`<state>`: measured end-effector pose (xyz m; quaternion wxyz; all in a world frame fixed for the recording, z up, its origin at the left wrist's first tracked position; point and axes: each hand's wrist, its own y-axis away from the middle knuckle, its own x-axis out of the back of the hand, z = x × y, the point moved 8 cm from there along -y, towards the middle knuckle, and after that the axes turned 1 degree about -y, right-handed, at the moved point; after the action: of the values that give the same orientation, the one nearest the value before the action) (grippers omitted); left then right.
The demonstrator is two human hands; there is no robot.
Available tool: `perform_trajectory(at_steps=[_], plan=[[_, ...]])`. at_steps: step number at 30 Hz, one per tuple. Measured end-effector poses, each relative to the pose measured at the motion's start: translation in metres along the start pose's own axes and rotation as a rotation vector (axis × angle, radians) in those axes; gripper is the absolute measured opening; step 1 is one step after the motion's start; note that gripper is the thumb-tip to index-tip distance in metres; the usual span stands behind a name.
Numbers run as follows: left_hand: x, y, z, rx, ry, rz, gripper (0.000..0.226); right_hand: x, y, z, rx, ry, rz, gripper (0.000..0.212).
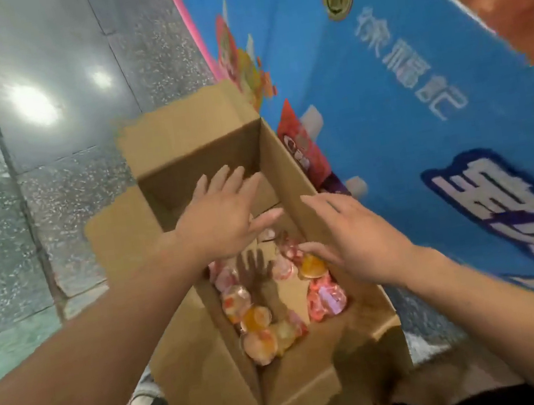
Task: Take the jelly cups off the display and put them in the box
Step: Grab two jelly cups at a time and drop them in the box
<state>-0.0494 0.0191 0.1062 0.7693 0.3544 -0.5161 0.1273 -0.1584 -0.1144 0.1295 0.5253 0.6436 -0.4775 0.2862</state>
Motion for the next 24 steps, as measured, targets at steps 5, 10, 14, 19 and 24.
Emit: perform_trajectory(at_steps=[5,10,14,19,24], plan=[[-0.061,-0.039,-0.015,-0.054,-0.001,-0.030,0.083,-0.065,-0.037,0.010,0.050,-0.103,-0.087,0.082],[-0.093,-0.073,-0.033,-0.094,-0.071,-0.022,0.083,-0.108,-0.062,0.015,0.097,-0.077,-0.175,0.089],[-0.106,-0.091,-0.037,-0.138,-0.124,-0.014,0.083,-0.136,-0.073,0.018,0.121,0.027,-0.235,0.089],[-0.117,-0.092,-0.038,-0.161,-0.131,-0.027,0.083,-0.164,-0.075,0.007,0.180,0.128,-0.232,0.084],[-0.140,-0.088,-0.052,-0.138,-0.111,-0.107,0.082,-0.207,-0.072,0.003,0.125,0.191,-0.325,0.087]])
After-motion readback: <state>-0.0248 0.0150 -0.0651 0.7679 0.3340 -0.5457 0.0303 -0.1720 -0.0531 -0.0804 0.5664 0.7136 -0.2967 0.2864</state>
